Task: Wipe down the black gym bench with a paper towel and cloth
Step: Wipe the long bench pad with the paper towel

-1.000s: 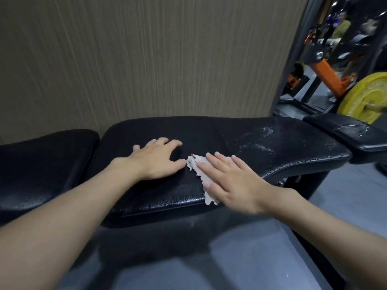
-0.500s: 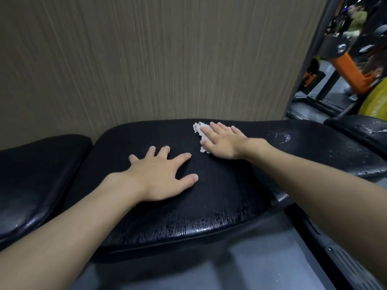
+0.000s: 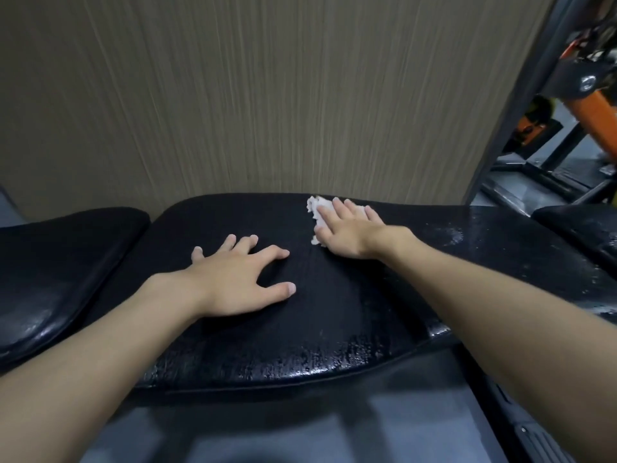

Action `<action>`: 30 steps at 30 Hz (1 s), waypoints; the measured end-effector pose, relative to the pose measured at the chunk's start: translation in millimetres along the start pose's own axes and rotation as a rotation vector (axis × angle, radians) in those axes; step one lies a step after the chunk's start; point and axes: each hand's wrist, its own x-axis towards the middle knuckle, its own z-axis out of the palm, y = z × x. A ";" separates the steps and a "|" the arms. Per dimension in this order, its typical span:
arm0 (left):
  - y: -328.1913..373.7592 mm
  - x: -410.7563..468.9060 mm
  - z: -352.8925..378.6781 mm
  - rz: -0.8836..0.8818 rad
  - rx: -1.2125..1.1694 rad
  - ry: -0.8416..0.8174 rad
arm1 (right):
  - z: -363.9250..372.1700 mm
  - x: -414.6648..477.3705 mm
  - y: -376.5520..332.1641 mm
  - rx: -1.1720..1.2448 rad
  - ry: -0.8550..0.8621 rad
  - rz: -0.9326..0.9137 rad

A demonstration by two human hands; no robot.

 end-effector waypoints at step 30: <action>43.7 23.1 -16.4 0.099 0.132 0.099 | 7.0 -37.7 22.5 -0.039 0.044 -0.151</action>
